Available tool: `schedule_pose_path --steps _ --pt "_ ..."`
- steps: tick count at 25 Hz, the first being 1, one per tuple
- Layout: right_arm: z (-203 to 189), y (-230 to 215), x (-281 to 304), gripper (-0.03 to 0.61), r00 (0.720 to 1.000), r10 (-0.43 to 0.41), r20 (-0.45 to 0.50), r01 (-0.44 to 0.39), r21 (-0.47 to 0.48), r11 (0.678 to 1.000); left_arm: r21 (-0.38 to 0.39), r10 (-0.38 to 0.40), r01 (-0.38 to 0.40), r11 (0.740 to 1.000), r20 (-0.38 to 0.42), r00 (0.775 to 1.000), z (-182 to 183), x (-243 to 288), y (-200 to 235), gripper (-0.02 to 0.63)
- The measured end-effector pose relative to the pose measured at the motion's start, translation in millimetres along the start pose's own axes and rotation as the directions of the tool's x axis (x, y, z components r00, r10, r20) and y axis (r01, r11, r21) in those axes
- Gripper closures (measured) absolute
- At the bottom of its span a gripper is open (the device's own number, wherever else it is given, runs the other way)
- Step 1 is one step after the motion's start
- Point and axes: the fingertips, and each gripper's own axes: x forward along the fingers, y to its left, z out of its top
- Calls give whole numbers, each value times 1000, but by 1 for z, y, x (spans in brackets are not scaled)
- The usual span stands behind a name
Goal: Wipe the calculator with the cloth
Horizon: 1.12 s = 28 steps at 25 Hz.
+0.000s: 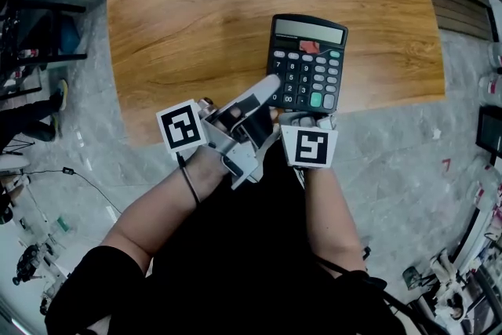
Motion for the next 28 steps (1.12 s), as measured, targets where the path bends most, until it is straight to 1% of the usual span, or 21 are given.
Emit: schedule_pose_path --steps 2,6,8,10,13,16,18,21,23,24,26,28 --pt "2 12 2 540 999 35 4 -35 17 999 15 8 -8 1000 -2 1000 2 2 2 546" --pt "4 25 -10 540 997 74 13 -74 38 997 51 23 -23 998 2 1000 11 3 5 546" --pt "2 29 -20 541 996 87 13 -88 29 996 67 33 -34 997 10 999 18 3 10 546" --pt "-3 24 -29 540 997 81 8 -81 23 996 75 46 -47 996 26 999 25 3 19 546" --pt "-19 3 -50 541 999 30 -44 -29 34 999 76 53 -56 995 49 997 34 2 31 546" --pt "-29 -25 -68 540 997 -31 -69 32 11 999 60 42 -45 997 56 998 36 4 39 546" --pt "-32 -47 -79 541 993 -84 -81 84 4 996 56 48 -52 997 61 997 36 3 45 546" --pt "-32 -82 -87 540 982 -170 -83 171 9 985 68 73 -77 995 60 995 35 -2 59 546" --pt "-29 -100 -86 541 975 -211 -67 213 23 977 65 95 -99 993 54 994 32 -5 73 546" --pt "-32 -106 -83 540 971 -228 -73 230 29 973 61 108 -111 992 48 993 30 -6 82 546" --pt "-47 -111 -77 540 959 -246 -138 253 38 967 53 135 -137 989 34 990 25 -11 98 546" --pt "-64 -105 -68 540 946 -236 -222 254 53 966 56 164 -165 985 20 986 22 -16 112 546"
